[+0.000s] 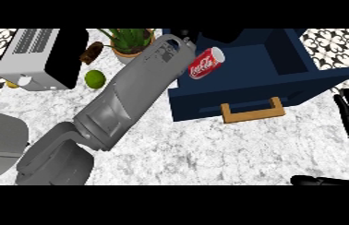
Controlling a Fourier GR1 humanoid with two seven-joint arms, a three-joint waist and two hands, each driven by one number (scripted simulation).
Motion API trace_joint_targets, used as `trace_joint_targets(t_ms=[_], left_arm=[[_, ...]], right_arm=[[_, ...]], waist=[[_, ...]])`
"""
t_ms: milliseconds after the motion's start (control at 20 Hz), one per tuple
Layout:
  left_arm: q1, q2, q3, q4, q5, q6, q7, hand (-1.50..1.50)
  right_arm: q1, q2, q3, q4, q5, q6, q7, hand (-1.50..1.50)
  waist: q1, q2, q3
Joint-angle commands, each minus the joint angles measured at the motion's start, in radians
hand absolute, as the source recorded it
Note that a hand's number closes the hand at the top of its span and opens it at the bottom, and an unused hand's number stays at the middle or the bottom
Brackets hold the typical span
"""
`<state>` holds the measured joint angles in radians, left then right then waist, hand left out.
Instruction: Pick up the can, place it into the drawer and close the drawer
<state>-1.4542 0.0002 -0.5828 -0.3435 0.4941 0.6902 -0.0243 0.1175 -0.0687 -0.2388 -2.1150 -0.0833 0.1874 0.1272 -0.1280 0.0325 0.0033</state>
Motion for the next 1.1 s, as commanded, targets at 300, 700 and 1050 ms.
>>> trace_joint_targets(t_ms=[300,700,1050], left_arm=[[0.032,0.0,-0.03,-0.004,0.052,0.08,-0.042,-1.5],[0.036,0.0,-0.025,-0.041,0.118,0.102,-0.059,-1.5],[0.037,0.0,-0.011,-0.098,0.193,0.132,-0.093,-1.5]], right_arm=[[0.049,0.01,0.015,-0.063,0.0,0.008,0.009,-1.5],[0.012,-0.082,0.013,-0.117,0.189,0.007,-0.057,-1.5],[-0.022,-0.124,0.075,-0.128,0.314,0.021,-0.102,-1.5]], waist=[[-0.005,-0.006,-0.001],[0.005,-0.005,-0.002],[0.022,-0.008,-0.002]])
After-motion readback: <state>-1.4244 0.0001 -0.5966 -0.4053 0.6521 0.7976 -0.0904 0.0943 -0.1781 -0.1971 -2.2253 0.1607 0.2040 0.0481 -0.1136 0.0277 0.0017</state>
